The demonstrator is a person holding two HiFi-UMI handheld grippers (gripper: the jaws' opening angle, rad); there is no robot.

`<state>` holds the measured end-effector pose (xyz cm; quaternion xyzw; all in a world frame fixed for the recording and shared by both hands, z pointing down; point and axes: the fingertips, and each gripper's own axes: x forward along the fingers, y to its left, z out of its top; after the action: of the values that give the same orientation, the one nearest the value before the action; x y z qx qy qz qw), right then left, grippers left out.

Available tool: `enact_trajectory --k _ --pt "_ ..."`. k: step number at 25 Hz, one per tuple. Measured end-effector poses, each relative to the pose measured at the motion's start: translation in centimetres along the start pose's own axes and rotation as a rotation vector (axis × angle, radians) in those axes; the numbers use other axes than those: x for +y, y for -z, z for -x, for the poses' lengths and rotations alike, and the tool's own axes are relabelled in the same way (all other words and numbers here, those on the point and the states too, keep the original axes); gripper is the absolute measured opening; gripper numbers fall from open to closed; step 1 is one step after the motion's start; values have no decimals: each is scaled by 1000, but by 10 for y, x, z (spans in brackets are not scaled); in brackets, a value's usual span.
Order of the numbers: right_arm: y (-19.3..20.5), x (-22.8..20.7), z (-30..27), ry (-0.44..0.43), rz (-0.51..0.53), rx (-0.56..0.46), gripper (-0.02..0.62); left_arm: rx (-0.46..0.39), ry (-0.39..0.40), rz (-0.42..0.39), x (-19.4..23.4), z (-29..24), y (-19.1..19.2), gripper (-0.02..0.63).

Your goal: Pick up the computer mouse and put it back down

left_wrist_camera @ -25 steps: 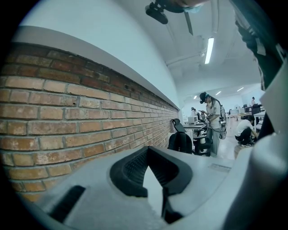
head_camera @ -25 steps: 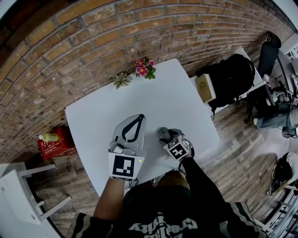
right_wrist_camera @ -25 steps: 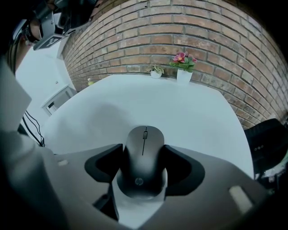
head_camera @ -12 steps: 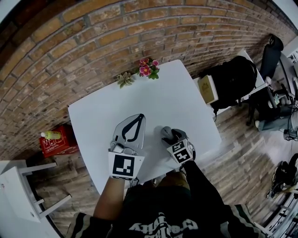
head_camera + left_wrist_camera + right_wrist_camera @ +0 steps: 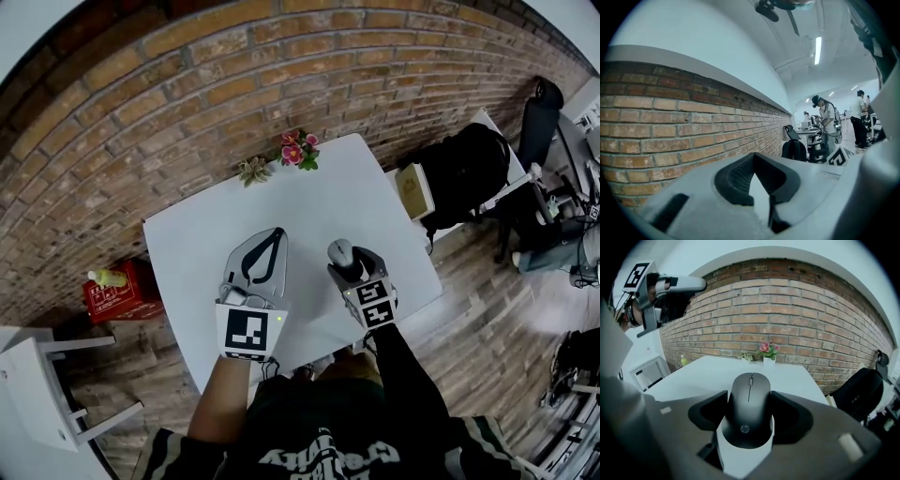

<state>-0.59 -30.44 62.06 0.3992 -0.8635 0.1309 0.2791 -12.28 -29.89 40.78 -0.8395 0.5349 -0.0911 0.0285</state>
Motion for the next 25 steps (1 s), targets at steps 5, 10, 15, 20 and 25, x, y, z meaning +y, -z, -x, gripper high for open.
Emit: enact_trajectory --k 5,10,15,20,25 --pt "-44 -8 22 37 -1 -116 304 -27 -25 -14 4 8 -15 5" --pt "-87 -14 44 70 9 -229 305 -30 -53 -25 10 14 -25 5" --pt "-129 -18 67 102 2 -343 305 -46 -89 -39 23 18 -38 5" --pt "-163 -18 93 119 -8 -446 306 -61 -107 -48 29 25 -47 5" --pt "-190 -19 114 129 13 -528 307 -76 -122 -53 32 27 -56 5"
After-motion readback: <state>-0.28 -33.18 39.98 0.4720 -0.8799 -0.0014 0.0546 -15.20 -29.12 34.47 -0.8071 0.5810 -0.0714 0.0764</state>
